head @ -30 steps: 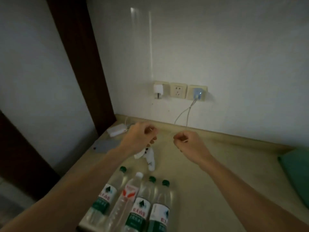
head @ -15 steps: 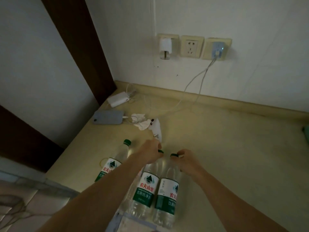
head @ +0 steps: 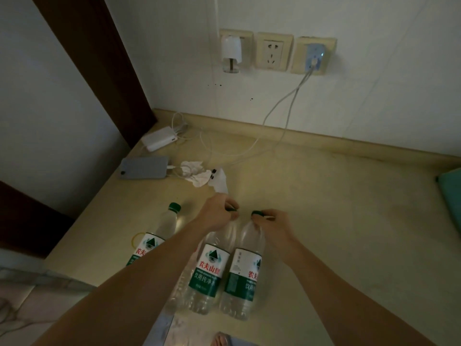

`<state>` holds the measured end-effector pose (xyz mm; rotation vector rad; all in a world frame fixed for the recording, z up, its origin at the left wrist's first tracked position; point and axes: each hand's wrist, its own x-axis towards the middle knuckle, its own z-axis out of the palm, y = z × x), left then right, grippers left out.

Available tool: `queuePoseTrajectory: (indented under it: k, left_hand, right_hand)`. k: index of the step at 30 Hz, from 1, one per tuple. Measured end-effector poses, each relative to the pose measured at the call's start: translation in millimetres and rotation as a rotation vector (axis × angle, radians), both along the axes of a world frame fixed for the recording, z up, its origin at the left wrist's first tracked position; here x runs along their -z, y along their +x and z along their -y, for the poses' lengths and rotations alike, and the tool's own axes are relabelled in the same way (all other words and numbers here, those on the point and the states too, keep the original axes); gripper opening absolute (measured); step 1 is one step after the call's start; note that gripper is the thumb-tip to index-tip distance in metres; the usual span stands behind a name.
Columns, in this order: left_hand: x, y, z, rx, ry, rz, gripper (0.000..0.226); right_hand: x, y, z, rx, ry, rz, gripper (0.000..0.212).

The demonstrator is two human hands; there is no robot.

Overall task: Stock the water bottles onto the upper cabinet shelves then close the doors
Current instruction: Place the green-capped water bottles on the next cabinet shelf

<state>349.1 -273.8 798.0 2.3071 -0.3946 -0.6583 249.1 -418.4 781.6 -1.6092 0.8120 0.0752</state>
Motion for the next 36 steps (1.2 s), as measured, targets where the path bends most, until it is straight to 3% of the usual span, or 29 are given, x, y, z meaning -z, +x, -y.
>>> queuePoseTrajectory:
  k: [6, 10, 16, 26, 32, 36]
  left_hand:
    - [-57, 6, 16, -0.105, -0.340, 0.042, 0.023]
    - [-91, 4, 20, -0.076, -0.450, 0.179, 0.025]
    - [-105, -8, 32, -0.038, -0.464, 0.339, 0.031]
    - [-101, -10, 27, 0.105, -0.375, 0.401, 0.046]
    - [-86, -6, 18, 0.112, -0.339, 0.317, 0.064]
    - [-54, -15, 11, -0.014, -0.381, 0.134, 0.072]
  right_hand:
    - [-58, 1, 32, -0.010, -0.182, 0.256, 0.008]
    - [-91, -8, 45, -0.037, -0.324, 0.427, 0.024]
    - [-100, -14, 50, 0.015, -0.409, 0.502, 0.030]
    - [-98, -8, 56, -0.077, -0.484, 0.504, 0.031]
    - [-84, -7, 60, -0.101, -0.442, 0.476, 0.043]
    - [-61, -11, 66, -0.131, -0.398, 0.399, 0.061]
